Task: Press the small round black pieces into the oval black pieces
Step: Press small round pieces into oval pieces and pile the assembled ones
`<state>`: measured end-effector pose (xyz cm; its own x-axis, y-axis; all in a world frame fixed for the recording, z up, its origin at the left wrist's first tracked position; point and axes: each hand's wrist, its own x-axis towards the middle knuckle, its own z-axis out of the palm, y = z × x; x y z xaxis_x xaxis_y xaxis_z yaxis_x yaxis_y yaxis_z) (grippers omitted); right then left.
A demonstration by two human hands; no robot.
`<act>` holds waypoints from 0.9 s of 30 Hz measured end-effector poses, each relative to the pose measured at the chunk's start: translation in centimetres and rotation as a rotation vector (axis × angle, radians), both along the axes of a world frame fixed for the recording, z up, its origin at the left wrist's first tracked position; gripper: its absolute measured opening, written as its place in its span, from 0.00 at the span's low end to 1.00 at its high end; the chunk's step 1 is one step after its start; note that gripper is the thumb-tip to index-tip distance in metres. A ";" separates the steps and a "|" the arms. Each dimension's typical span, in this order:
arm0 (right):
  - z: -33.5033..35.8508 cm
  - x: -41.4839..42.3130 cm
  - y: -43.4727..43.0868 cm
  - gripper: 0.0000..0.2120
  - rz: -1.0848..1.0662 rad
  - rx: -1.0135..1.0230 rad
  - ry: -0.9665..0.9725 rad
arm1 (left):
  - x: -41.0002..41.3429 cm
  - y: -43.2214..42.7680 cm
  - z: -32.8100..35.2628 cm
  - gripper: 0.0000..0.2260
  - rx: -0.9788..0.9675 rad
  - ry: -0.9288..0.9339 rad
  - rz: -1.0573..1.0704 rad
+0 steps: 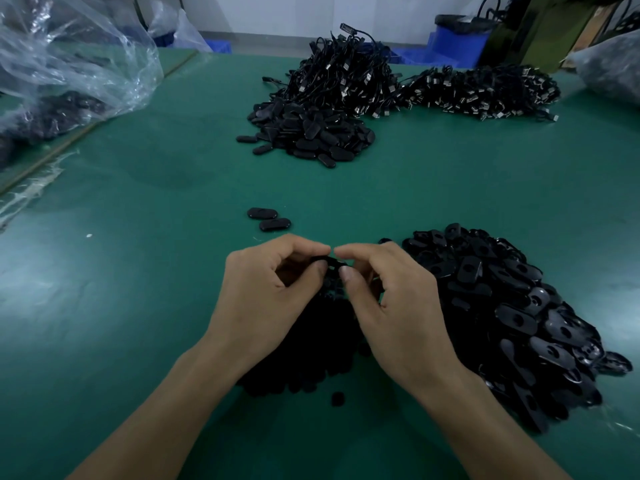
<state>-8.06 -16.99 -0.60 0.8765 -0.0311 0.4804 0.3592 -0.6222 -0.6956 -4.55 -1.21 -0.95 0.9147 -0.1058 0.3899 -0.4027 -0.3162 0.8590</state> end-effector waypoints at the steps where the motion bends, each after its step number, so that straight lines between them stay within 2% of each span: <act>1: 0.0 0.0 0.0 0.08 -0.004 -0.012 -0.005 | 0.0 0.0 0.0 0.09 -0.002 0.002 0.004; 5: 0.2 -0.1 -0.1 0.07 -0.008 -0.025 -0.021 | 0.1 0.0 0.0 0.09 0.002 -0.002 0.013; 10: 0.2 -0.1 0.0 0.10 0.001 -0.035 -0.018 | 0.0 0.1 -0.1 0.10 0.012 -0.014 0.014; 15: 0.3 -0.2 -0.1 0.09 0.014 0.094 0.103 | -0.3 -0.2 0.0 0.11 0.031 -0.032 -0.010; 20: 0.4 -0.2 -0.2 0.16 0.025 0.118 0.145 | -0.4 -0.1 0.0 0.14 0.087 -0.063 -0.020; 23: 0.6 -0.2 -0.2 0.18 0.018 0.119 0.155 | -0.3 -0.1 -0.1 0.09 0.118 -0.083 -0.033; 27: 0.7 -0.2 -0.2 0.22 0.014 0.135 0.172 | -0.4 -0.2 0.1 0.09 0.117 -0.074 -0.042</act>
